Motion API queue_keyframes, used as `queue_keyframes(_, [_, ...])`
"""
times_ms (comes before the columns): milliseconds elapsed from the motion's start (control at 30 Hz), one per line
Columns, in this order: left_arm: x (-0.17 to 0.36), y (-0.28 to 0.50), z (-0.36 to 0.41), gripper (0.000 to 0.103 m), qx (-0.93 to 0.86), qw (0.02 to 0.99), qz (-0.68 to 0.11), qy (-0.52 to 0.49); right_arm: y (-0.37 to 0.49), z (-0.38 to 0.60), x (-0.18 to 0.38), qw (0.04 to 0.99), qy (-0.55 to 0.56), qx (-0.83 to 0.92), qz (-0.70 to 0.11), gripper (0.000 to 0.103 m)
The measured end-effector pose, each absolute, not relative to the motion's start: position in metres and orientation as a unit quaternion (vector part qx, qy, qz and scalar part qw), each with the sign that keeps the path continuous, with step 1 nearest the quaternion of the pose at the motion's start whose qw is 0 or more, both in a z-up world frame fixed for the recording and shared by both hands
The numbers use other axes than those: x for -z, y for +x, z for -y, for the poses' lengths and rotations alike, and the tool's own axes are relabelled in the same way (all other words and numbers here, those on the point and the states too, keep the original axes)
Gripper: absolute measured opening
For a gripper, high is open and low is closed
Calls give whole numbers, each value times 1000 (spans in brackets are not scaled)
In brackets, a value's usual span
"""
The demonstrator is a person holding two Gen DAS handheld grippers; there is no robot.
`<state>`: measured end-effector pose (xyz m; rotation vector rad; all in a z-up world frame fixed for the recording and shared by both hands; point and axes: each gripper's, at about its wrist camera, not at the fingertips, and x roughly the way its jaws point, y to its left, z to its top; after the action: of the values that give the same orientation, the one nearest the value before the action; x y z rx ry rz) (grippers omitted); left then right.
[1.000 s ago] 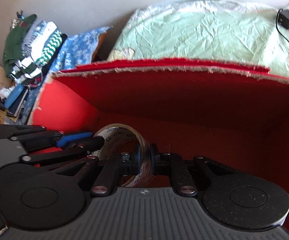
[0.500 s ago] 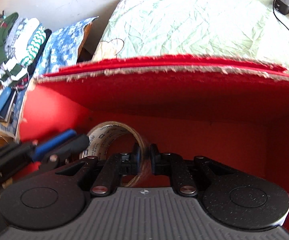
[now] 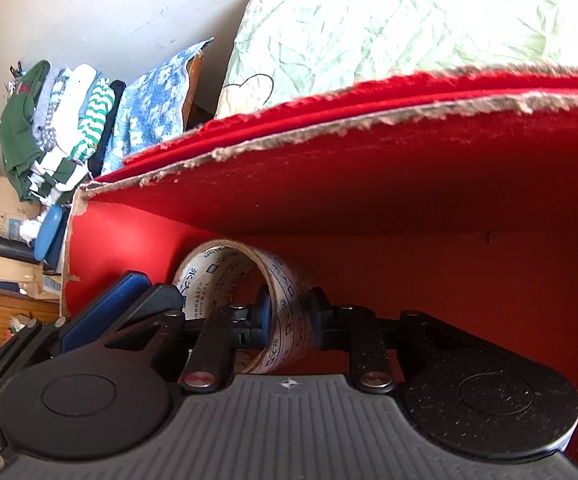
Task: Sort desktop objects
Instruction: 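Carry the tape roll with the right gripper down into the red box, then open the right gripper to release the tape roll and withdraw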
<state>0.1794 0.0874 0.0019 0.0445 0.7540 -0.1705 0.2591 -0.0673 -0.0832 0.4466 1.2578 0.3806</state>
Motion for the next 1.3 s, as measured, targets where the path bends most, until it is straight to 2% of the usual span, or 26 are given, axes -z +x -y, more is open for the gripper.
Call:
queue_keyframes(67, [-1, 180, -87, 39, 82, 927, -366, 23, 255, 76, 81, 769, 226, -175, -572, 24])
queue_keyframes(167, [-1, 179, -85, 51, 77, 930, -359, 28, 248, 87, 72, 781, 242, -172, -550, 25])
queue_keyframes(233, [-1, 178, -83, 55, 75, 930, -357, 35, 244, 88, 64, 792, 225, -166, -542, 25])
queue_keyframes(367, [0, 176, -79, 73, 74, 934, -348, 48, 230, 92, 42, 819, 201, -153, -515, 25])
queue_keyframes(567, [1, 175, -75, 76, 57, 935, -344, 66, 196, 119, 17, 850, 212, -125, -466, 26])
queue_keyframes(667, [3, 177, -72, 77, 50, 932, -351, 78, 176, 133, 8, 862, 220, -113, -443, 32])
queue_keyframes(833, [8, 174, -60, 77, 28, 926, -356, 121, 155, 132, -2, 872, 234, -112, -415, 36])
queue_keyframes(967, [9, 169, -58, 77, 25, 924, -364, 119, 139, 140, -10, 882, 220, -117, -400, 43])
queue_keyframes(1133, [10, 167, -56, 77, 13, 920, -376, 114, 118, 145, -16, 893, 181, -131, -391, 43])
queue_keyframes(1300, [7, 166, -52, 88, -11, 923, -363, 125, 103, 147, -22, 903, 136, -152, -379, 43])
